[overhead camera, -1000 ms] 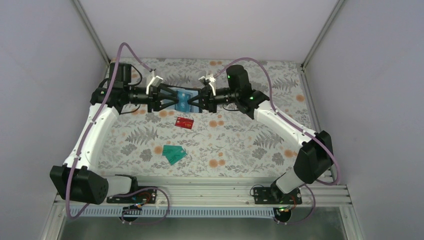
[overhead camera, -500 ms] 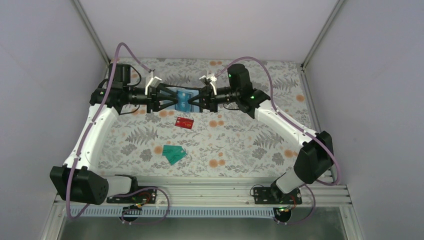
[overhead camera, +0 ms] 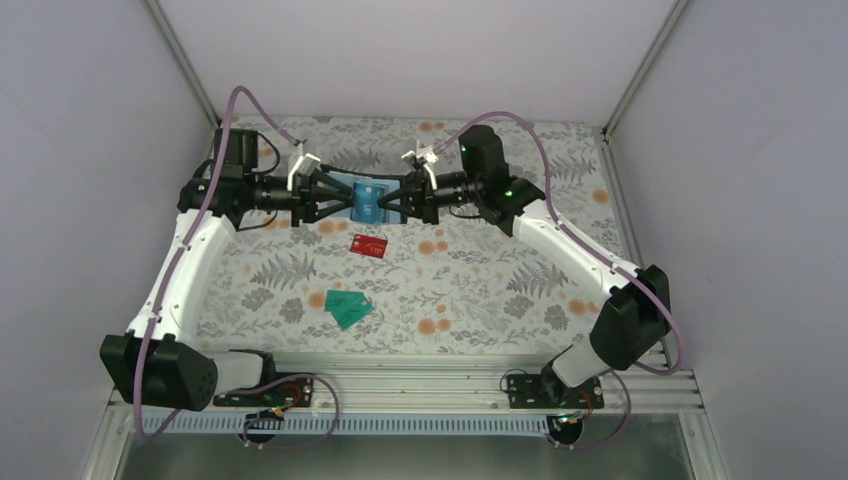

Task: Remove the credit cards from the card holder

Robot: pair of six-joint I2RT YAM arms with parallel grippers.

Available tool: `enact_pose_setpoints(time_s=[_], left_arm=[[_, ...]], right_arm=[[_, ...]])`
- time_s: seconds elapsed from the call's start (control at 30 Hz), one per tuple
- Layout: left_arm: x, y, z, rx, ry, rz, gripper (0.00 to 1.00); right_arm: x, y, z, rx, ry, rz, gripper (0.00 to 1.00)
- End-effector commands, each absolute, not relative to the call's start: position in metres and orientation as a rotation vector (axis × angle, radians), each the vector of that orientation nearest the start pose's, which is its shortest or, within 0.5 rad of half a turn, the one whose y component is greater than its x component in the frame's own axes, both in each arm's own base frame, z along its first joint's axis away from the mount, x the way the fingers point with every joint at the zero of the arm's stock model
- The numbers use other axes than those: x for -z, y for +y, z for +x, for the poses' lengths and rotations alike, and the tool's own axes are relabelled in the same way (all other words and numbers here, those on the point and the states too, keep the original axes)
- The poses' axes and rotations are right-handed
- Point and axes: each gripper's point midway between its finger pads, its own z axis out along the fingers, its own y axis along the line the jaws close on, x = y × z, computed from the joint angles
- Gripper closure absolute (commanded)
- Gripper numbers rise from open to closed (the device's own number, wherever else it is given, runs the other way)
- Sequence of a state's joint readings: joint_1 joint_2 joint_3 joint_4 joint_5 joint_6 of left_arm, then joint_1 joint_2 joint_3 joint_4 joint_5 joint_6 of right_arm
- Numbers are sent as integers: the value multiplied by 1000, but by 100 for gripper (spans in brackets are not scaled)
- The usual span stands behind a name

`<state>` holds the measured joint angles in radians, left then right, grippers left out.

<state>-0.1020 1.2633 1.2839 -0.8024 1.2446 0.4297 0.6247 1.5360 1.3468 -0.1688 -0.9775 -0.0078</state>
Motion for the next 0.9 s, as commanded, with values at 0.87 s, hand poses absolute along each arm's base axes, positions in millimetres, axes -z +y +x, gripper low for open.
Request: enact_pose_setpoints(time_s=[0.87], left_arm=[[-379, -187, 232, 1105, 1507, 1225, 73]], right_arm=[[-368, 349, 249, -1283, 1444, -1259, 96]])
